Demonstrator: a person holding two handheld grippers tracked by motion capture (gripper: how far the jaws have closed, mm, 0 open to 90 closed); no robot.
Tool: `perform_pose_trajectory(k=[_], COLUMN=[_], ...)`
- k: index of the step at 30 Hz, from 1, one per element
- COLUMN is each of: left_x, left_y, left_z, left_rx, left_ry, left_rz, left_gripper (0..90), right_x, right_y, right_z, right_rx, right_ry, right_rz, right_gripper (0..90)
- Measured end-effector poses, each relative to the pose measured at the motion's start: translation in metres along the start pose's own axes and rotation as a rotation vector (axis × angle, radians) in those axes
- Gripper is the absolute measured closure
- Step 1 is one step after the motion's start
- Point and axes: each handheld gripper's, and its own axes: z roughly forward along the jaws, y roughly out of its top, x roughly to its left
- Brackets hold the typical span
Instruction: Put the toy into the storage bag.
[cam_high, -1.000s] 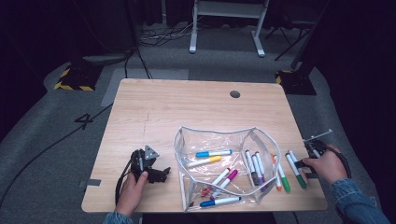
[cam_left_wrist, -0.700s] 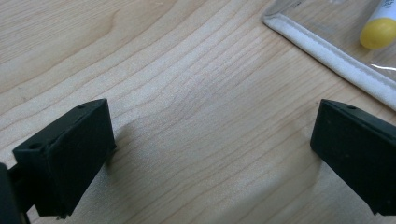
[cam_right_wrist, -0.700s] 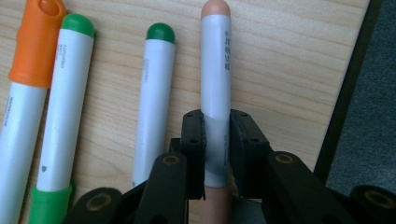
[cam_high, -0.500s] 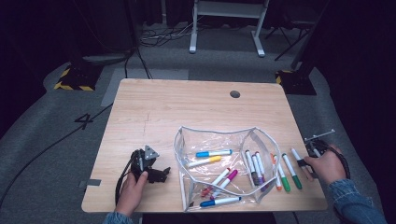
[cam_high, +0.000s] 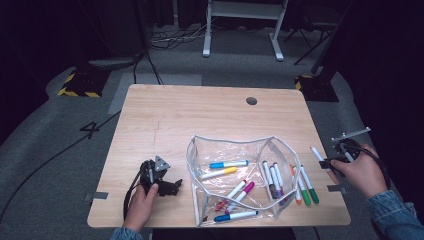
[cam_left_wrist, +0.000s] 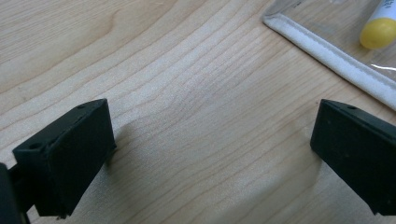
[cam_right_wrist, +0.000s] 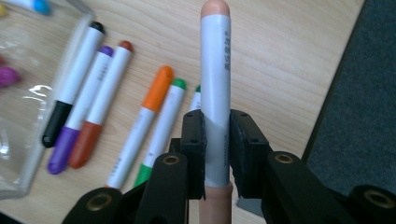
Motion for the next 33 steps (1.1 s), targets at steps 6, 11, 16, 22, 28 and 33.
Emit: perform_pose_trajectory(k=[6,11,16,22,28,33], left_x=[0.000,0.000,0.000,0.000,0.000,0.000], left_y=[0.000,0.000,0.000,0.000,0.000,0.000], left_z=[0.000,0.000,0.000,0.000,0.000,0.000], left_rx=[0.000,0.000,0.001,0.000,0.001,0.000], left_ry=[0.000,0.000,-0.001,-0.003,-0.002,0.000], left_rz=[0.000,0.000,0.000,0.000,0.000,0.000], left_gripper=[0.0,0.0,0.0,0.0,0.0,0.0], right_x=[0.017,0.036,0.055,0.079,0.104,0.129], right_y=[0.015,0.028,0.038,0.047,0.055,0.061], right_z=[-0.021,-0.039,-0.057,-0.072,-0.081,-0.083], right_rx=[-0.039,-0.071,-0.107,-0.134,-0.143,-0.136], right_ry=[0.043,0.072,0.099,0.130,0.158,0.185], right_rz=[-0.045,-0.099,-0.170,-0.245,-0.312,-0.384], right_gripper=[77.3,77.3,77.3,77.3,77.3,77.3])
